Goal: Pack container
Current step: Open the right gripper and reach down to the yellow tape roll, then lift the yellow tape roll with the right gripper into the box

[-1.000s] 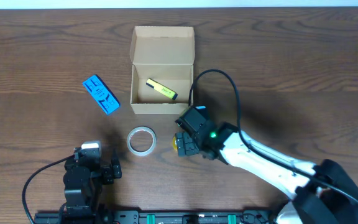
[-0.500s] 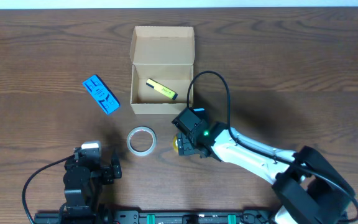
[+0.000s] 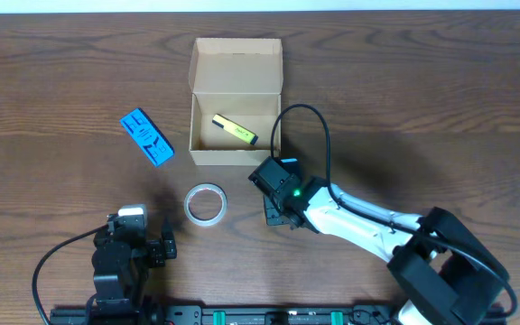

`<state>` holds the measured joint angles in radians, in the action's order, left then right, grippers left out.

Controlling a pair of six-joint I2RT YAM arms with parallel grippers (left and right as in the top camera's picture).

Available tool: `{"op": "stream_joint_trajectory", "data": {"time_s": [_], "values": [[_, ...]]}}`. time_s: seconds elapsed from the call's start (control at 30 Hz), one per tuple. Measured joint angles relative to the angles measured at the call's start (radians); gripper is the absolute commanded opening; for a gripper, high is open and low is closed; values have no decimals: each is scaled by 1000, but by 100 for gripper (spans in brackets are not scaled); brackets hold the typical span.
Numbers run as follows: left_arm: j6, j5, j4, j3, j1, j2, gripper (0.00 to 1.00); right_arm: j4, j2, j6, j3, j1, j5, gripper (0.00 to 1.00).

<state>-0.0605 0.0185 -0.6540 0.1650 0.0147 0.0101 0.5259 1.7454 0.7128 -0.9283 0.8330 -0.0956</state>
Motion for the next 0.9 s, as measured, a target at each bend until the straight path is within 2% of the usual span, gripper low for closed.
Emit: {"op": "stream_joint_trajectory", "data": {"time_s": [0.13,0.5,0.7,0.9], "values": [[0,0,0,0,0,0,95,37,-4,-10,-17,0,0,1],[0,0,0,0,0,0,95,333,-51,-87,-167,5,-48,1],[0,0,0,0,0,0,95,341,-193,-241,-318,8,-90,1],[0,0,0,0,0,0,95,258,-163,-437,-511,-32,-112,1]]}}
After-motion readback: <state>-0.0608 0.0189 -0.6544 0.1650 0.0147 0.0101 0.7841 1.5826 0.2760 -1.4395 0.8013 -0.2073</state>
